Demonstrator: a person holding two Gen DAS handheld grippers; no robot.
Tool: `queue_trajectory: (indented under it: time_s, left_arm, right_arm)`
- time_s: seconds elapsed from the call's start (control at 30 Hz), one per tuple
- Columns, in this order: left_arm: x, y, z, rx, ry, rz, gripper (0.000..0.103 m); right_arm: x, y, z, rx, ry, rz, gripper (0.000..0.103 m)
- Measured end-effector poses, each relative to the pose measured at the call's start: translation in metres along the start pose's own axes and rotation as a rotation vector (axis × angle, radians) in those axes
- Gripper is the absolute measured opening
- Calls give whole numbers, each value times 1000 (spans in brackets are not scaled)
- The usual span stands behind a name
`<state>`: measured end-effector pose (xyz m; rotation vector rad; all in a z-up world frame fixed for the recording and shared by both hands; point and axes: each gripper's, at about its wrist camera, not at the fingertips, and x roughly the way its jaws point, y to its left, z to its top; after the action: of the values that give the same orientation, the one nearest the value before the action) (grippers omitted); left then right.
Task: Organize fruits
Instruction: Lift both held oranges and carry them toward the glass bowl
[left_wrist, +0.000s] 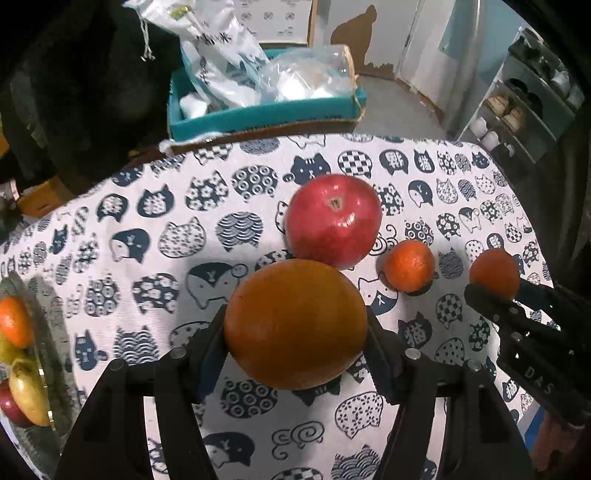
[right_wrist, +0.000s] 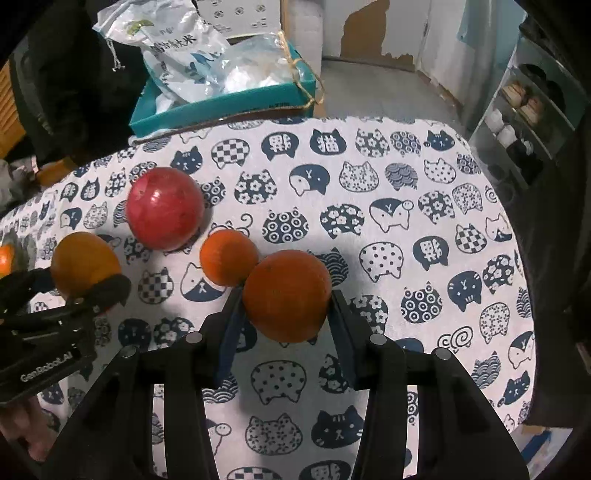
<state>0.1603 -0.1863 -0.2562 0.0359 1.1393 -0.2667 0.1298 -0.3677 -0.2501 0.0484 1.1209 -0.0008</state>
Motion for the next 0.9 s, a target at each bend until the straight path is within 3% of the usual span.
queue_trajectory:
  time_s: [0.9]
  left_arm:
    - [-125,27,-22,7,-197,18,68]
  right_arm:
    - [-101,42,6,-82,-186,54,45]
